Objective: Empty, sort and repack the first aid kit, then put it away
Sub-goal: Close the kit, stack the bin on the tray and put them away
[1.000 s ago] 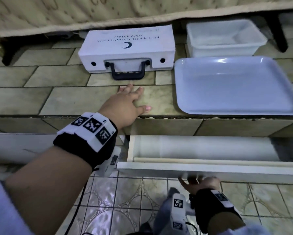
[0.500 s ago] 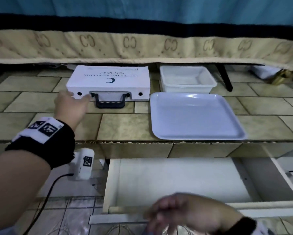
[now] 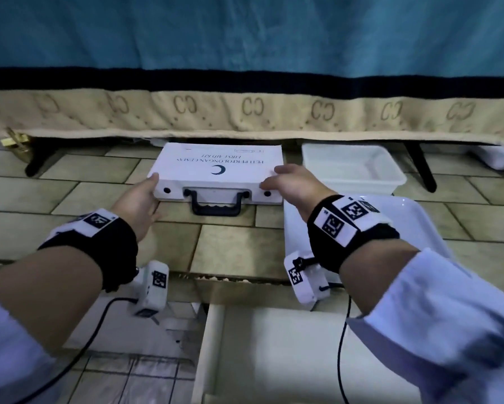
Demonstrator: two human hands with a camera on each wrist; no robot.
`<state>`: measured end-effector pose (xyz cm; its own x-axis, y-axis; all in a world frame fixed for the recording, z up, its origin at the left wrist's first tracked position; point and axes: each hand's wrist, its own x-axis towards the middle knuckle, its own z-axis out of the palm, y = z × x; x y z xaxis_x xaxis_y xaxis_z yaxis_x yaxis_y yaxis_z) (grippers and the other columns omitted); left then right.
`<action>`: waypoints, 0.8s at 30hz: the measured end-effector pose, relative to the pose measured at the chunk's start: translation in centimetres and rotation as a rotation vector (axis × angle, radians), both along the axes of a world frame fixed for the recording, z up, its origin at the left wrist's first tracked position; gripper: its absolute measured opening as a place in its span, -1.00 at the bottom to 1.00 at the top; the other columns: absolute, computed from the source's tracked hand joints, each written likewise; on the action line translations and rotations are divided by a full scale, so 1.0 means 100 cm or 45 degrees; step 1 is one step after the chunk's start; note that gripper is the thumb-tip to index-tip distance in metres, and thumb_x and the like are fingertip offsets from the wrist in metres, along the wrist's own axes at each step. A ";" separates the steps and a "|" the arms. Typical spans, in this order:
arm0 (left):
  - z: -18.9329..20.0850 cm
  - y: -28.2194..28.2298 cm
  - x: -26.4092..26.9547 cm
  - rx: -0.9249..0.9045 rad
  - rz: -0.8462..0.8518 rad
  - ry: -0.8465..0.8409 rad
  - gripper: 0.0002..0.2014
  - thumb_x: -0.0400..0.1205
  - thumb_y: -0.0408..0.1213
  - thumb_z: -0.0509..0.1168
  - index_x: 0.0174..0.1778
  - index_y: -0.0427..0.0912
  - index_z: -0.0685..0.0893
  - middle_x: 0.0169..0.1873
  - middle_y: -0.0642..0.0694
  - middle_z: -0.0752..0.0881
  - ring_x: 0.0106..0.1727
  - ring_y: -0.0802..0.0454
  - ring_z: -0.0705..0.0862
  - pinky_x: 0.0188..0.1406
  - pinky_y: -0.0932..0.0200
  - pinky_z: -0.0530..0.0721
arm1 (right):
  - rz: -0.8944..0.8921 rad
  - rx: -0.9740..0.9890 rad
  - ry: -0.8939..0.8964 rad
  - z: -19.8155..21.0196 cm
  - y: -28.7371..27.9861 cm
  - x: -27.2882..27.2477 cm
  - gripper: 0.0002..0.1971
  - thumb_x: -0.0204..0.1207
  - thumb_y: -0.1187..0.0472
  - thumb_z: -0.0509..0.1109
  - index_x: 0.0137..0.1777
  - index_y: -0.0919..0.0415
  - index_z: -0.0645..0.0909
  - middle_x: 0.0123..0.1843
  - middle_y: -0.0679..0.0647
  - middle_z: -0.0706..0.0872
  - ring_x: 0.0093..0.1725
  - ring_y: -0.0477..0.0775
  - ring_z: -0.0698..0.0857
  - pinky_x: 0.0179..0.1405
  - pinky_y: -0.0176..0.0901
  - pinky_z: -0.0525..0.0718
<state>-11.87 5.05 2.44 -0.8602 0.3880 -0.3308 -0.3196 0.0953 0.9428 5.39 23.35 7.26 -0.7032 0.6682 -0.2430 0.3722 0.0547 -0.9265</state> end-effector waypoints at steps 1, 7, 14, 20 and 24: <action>0.001 -0.003 -0.001 0.014 -0.003 0.009 -0.60 0.74 -0.04 0.03 0.45 -0.10 0.44 0.16 0.02 0.57 0.09 0.18 0.54 0.23 0.16 0.37 | -0.025 0.022 -0.006 -0.001 -0.001 0.000 -0.35 0.44 0.25 0.47 0.53 0.25 0.36 0.15 0.04 0.58 0.00 -0.06 0.54 0.07 -0.25 0.43; -0.036 -0.064 -0.010 -0.130 0.282 0.146 -0.31 0.27 0.30 0.34 0.13 -0.14 0.44 0.18 -0.18 0.64 0.14 -0.19 0.61 0.23 -0.20 0.55 | 0.031 0.156 0.025 -0.015 -0.038 0.015 -0.36 0.41 0.24 0.51 0.50 0.19 0.44 0.43 0.13 0.56 0.20 0.00 0.62 0.29 -0.18 0.56; -0.024 -0.130 0.072 -0.071 0.437 0.427 -0.81 0.65 -0.13 0.26 -0.23 -0.05 0.43 -0.24 -0.04 0.55 -0.06 -0.08 0.58 -0.10 0.09 0.54 | 0.002 0.502 -0.010 -0.027 -0.097 0.059 -0.71 0.39 0.16 0.53 0.12 -0.01 0.75 -0.21 -0.19 0.70 -0.27 -0.20 0.64 -0.20 -0.52 0.54; -0.009 -0.182 0.127 -0.051 0.463 0.466 -0.69 0.51 0.10 0.36 -0.32 -0.06 0.50 -0.26 -0.15 0.64 -0.12 -0.11 0.61 -0.07 -0.18 0.55 | -0.018 0.492 0.088 -0.003 -0.141 0.120 -0.81 0.32 0.14 0.60 -0.24 -0.24 0.74 -0.29 -0.19 0.67 -0.29 -0.34 0.63 -0.34 -0.60 0.48; -0.002 -0.194 0.142 -0.124 0.400 0.514 -0.62 0.42 0.22 0.38 -0.36 -0.06 0.58 -0.34 -0.13 0.66 -0.20 -0.18 0.63 -0.12 -0.24 0.57 | -0.002 0.529 -0.023 0.009 -0.162 0.159 -0.77 0.23 0.03 0.62 -0.40 -0.40 0.70 -0.36 -0.23 0.76 -0.25 -0.36 0.67 -0.22 -0.59 0.52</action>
